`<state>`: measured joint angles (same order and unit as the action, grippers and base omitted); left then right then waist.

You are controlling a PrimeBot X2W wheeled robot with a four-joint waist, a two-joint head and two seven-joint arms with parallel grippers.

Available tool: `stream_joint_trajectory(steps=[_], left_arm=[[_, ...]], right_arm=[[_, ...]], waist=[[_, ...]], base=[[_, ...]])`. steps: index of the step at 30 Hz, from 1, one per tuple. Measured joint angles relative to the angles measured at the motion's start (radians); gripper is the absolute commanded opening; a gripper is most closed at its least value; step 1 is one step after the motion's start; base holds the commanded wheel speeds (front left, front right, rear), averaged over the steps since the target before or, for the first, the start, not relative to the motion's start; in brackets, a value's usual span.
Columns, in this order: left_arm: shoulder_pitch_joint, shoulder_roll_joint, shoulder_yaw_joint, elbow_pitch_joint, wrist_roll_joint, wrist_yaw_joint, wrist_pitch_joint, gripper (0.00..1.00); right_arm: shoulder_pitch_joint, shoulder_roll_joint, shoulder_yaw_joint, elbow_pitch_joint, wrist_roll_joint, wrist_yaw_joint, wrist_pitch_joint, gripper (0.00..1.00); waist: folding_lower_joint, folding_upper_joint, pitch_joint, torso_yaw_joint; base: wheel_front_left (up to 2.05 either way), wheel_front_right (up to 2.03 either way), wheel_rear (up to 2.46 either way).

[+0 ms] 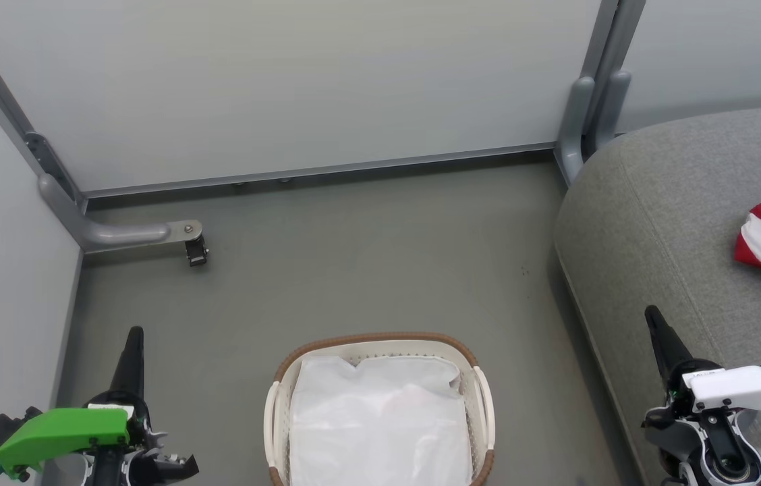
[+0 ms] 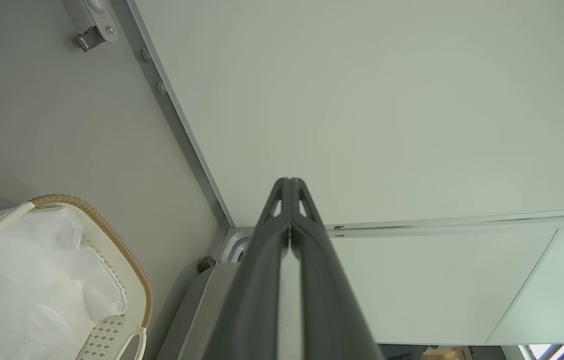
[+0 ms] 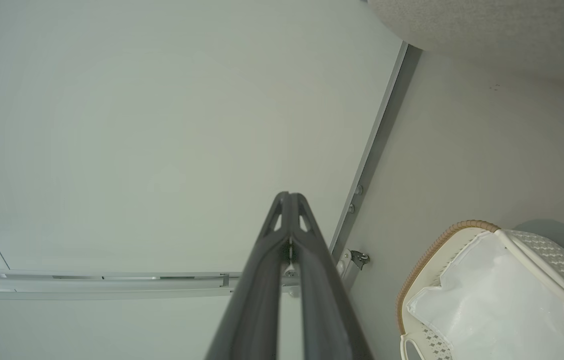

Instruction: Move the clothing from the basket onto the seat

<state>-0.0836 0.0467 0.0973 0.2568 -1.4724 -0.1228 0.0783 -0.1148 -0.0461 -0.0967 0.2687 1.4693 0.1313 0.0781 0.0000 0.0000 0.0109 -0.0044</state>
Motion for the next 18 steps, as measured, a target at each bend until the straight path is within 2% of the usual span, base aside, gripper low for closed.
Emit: stream_joint_trajectory(steps=[18], left_arm=[[-0.015,0.000,0.014,-0.009,-0.118,-0.005,0.033,0.00]], right_arm=[[0.001,-0.001,-0.015,-0.020,0.122,0.000,0.031,0.00]], waist=[[0.0000,0.0000,-0.007,0.004]], base=[[0.00,0.00,0.00]])
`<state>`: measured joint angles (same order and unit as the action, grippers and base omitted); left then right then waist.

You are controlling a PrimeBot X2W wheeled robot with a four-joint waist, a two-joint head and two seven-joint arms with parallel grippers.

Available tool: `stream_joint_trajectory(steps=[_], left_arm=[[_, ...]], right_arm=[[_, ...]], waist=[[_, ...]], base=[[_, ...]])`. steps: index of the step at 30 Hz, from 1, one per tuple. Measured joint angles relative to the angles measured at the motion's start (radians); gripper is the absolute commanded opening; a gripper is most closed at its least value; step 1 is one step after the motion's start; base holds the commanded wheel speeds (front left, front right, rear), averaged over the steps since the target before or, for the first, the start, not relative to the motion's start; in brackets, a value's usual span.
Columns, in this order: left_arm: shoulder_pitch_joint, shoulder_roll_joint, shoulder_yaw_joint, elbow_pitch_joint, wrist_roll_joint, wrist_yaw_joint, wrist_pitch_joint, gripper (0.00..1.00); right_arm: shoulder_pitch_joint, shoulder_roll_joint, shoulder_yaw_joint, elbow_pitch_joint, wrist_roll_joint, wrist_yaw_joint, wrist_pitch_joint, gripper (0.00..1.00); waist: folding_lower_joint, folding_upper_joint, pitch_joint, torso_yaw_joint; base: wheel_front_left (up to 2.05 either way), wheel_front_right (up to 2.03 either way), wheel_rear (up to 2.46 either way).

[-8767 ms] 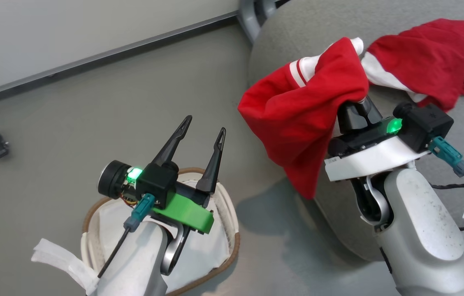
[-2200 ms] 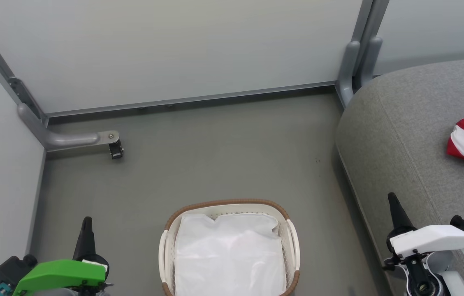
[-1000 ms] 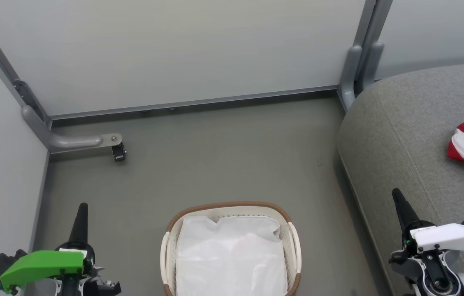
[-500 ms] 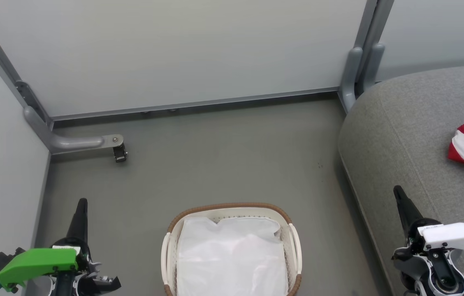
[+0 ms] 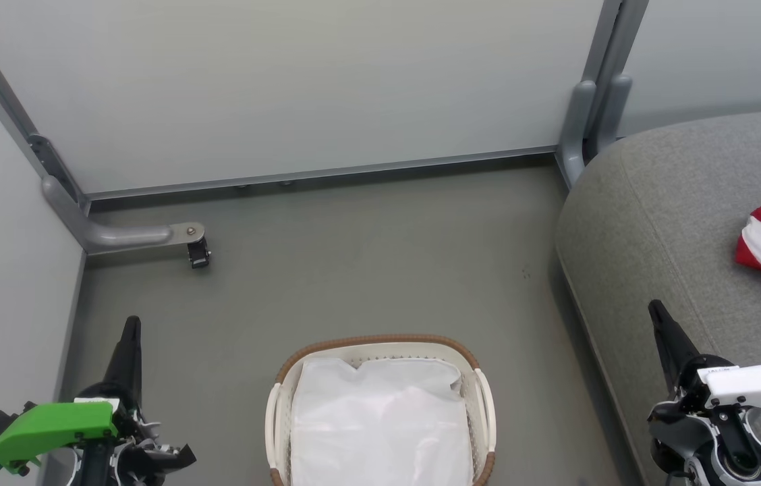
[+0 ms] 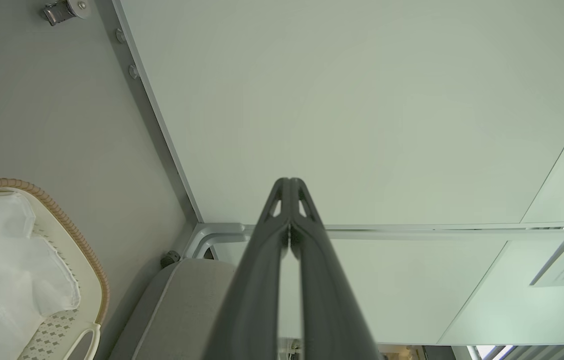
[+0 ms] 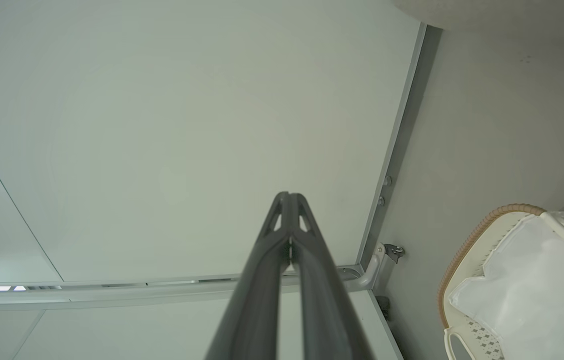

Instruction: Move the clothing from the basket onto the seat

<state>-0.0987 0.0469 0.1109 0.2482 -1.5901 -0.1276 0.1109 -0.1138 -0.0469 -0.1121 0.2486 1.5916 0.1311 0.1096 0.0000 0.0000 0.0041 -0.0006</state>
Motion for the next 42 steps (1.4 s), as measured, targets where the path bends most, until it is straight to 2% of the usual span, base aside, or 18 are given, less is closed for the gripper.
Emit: stream_joint_trajectory(steps=[42], left_arm=[[-0.005,0.000,0.003,-0.002,-0.021,-0.001,0.003,0.00]], right_arm=[[0.000,0.000,-0.002,-0.003,0.019,0.000,0.006,0.00]], waist=[[0.0000,0.0000,-0.001,0.001]], base=[[0.00,0.00,0.00]])
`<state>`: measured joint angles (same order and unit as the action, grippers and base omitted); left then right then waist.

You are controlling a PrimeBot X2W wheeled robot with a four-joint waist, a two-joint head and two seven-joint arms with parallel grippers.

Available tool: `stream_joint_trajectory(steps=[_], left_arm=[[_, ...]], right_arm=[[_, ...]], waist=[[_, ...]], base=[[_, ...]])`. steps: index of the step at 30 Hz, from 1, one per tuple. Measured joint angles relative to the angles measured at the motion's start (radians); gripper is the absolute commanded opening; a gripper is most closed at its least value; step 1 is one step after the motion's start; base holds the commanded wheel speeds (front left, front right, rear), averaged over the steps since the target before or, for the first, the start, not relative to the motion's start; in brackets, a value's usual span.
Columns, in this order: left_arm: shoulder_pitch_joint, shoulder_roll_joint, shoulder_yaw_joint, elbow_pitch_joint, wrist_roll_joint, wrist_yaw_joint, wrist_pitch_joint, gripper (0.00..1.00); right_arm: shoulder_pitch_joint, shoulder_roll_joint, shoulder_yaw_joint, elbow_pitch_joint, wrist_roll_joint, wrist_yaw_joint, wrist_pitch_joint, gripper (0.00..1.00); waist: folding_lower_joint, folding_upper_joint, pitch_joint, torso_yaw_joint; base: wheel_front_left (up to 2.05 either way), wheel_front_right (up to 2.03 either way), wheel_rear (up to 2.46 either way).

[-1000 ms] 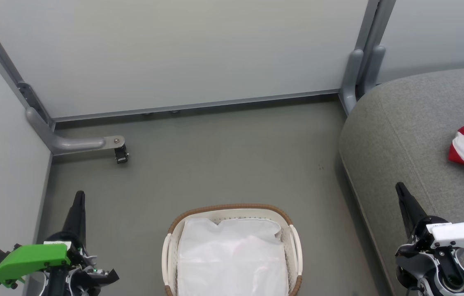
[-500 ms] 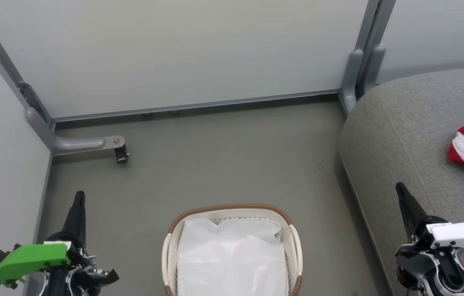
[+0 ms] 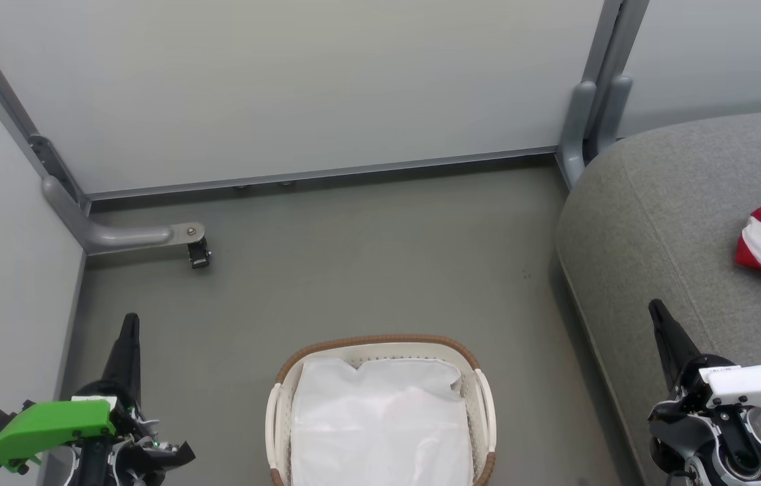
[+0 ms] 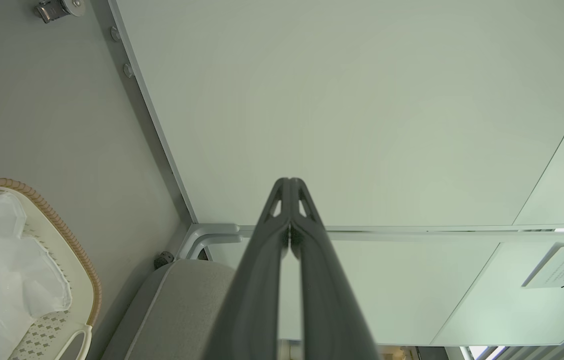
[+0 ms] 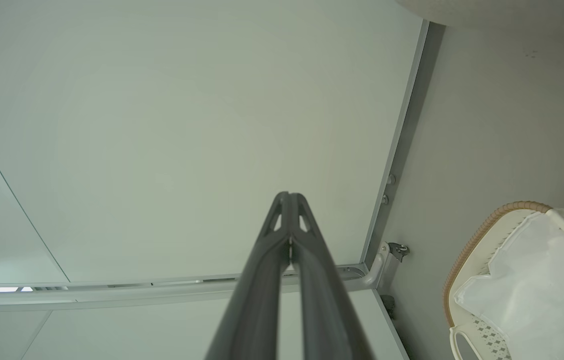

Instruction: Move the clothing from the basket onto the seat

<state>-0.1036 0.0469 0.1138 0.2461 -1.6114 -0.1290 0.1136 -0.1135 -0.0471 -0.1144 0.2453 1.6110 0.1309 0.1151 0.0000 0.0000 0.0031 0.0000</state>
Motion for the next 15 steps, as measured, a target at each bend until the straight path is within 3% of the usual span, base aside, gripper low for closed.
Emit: stream_joint_trajectory(steps=[15], left_arm=[[0.000,0.000,0.000,0.000,0.000,0.000,0.000,0.00]], right_arm=[[0.000,0.000,0.000,0.000,0.000,0.000,0.000,0.00]], waist=[[0.0000,0.0000,0.000,0.000]], base=[[0.00,0.00,0.00]])
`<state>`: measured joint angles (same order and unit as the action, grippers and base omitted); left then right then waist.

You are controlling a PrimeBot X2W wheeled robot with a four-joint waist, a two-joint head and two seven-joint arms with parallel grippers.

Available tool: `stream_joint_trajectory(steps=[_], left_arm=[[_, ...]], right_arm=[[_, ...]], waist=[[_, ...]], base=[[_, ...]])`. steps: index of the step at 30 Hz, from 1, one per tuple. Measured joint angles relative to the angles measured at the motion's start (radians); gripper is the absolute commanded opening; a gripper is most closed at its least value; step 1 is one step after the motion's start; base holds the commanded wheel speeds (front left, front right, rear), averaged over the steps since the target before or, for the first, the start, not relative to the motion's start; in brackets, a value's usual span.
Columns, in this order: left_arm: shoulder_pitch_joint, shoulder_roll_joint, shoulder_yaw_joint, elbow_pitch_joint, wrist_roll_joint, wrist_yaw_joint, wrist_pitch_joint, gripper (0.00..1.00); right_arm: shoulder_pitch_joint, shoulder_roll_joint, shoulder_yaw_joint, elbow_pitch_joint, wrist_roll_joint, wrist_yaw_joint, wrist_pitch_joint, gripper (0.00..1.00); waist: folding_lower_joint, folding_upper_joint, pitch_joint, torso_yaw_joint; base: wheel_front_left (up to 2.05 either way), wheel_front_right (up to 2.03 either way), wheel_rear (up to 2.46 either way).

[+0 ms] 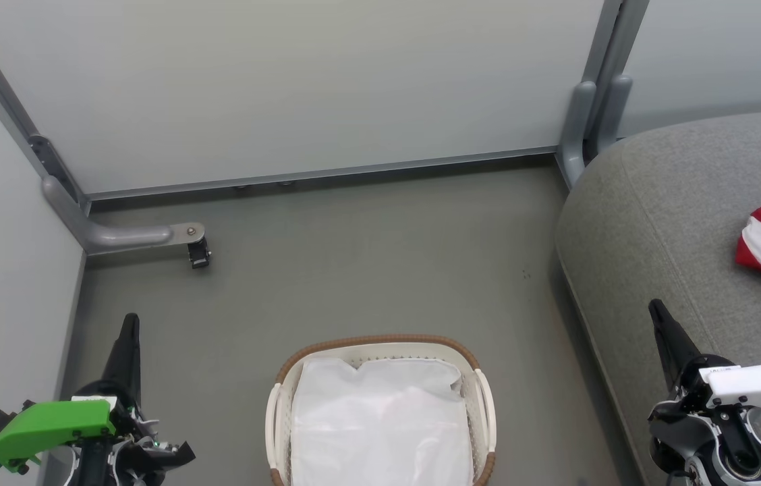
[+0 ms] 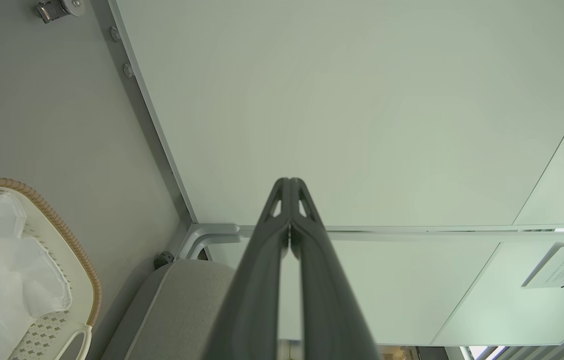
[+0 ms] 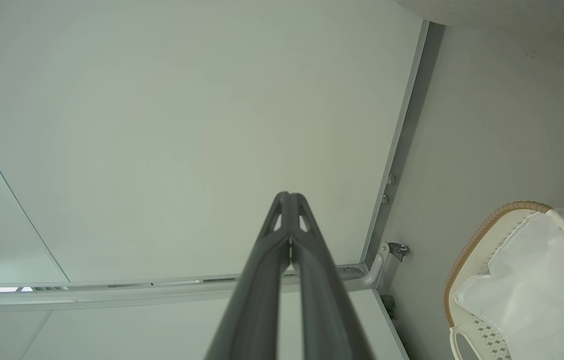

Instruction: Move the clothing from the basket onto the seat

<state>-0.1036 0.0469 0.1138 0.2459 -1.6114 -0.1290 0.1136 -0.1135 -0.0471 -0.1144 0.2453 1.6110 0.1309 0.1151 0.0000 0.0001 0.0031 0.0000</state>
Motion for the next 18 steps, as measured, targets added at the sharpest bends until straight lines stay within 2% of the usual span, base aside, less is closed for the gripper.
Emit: stream_joint_trajectory(steps=[18], left_arm=[[0.000,0.000,0.000,0.000,0.000,0.000,0.000,0.00]], right_arm=[[0.000,0.000,0.000,0.000,0.000,0.000,0.000,0.00]], waist=[[0.0000,0.0000,0.000,0.000]], base=[[0.00,0.00,0.00]])
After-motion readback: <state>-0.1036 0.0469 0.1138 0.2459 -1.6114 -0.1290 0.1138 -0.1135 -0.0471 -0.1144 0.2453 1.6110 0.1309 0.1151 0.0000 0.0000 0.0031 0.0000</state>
